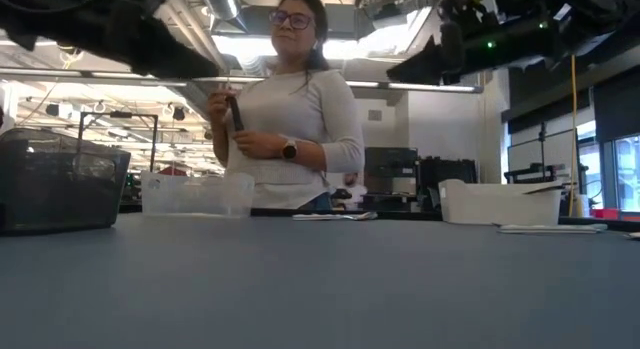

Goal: Sort silverware by color (type)
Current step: Put the green spoon into the transparent bin

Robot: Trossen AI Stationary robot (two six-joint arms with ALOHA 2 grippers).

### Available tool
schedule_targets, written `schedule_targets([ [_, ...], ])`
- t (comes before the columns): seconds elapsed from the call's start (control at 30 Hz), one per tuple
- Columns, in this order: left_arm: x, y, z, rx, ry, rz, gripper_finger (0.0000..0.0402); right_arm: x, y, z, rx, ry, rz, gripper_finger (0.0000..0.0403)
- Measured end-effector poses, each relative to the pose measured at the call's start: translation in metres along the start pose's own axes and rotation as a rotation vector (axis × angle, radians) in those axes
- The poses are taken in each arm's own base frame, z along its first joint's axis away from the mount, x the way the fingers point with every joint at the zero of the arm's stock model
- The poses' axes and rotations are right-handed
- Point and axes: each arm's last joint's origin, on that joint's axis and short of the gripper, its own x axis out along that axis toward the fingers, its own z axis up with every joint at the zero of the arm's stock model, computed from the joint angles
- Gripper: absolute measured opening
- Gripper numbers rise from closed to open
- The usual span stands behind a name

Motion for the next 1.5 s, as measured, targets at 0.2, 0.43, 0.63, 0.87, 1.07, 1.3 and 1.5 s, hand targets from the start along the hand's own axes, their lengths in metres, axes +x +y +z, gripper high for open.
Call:
schedule_targets([
  [0.2,0.031,-0.003,0.004,-0.035,0.111,0.012,0.0131,-0.001,0.000,0.013,0.028,-0.134,0.000,0.0179],
  [0.43,0.077,0.004,0.013,-0.104,0.229,0.043,0.0131,-0.003,0.018,0.018,-0.029,-0.171,0.068,0.0179],
  [0.63,0.126,0.016,0.019,-0.092,0.406,0.105,0.0131,-0.005,0.030,0.021,-0.075,-0.188,0.115,0.0179],
  [0.87,0.177,0.044,0.020,-0.122,0.619,0.109,0.0131,-0.005,0.032,0.015,-0.081,-0.133,0.133,0.0179],
  [1.07,0.206,0.075,0.010,-0.184,0.667,0.076,0.0131,-0.004,0.034,0.006,-0.063,-0.028,0.141,0.0179],
  [1.3,0.228,0.110,-0.022,-0.227,0.727,0.087,0.0131,-0.004,0.033,0.003,-0.051,0.008,0.121,0.0179],
  [1.5,0.237,0.130,-0.046,-0.265,0.766,0.106,0.0131,-0.004,0.033,0.003,-0.051,0.008,0.121,0.0179],
])
